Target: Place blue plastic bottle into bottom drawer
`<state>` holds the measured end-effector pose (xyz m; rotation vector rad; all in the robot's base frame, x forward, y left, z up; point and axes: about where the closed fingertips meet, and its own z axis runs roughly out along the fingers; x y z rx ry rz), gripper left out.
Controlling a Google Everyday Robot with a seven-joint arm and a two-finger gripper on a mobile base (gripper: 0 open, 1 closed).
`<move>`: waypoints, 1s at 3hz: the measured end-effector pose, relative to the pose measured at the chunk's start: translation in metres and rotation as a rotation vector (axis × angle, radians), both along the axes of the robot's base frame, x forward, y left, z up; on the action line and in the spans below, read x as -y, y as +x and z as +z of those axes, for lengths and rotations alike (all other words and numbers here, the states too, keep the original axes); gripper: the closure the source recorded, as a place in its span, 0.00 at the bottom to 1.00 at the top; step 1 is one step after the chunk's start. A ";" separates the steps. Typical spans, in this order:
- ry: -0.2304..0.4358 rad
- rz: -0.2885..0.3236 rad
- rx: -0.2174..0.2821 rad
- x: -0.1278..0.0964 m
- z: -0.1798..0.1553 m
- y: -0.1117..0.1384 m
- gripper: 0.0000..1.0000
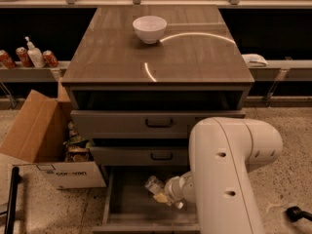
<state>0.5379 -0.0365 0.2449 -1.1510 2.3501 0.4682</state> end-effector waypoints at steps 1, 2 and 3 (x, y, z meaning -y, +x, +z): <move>0.014 -0.014 -0.002 0.009 -0.004 -0.002 0.00; 0.041 -0.059 -0.007 0.036 -0.009 -0.015 0.00; 0.085 -0.102 -0.005 0.069 -0.013 -0.035 0.00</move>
Offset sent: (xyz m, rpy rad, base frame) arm -0.0229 -0.0824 -0.0144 0.0763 0.0120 -0.1222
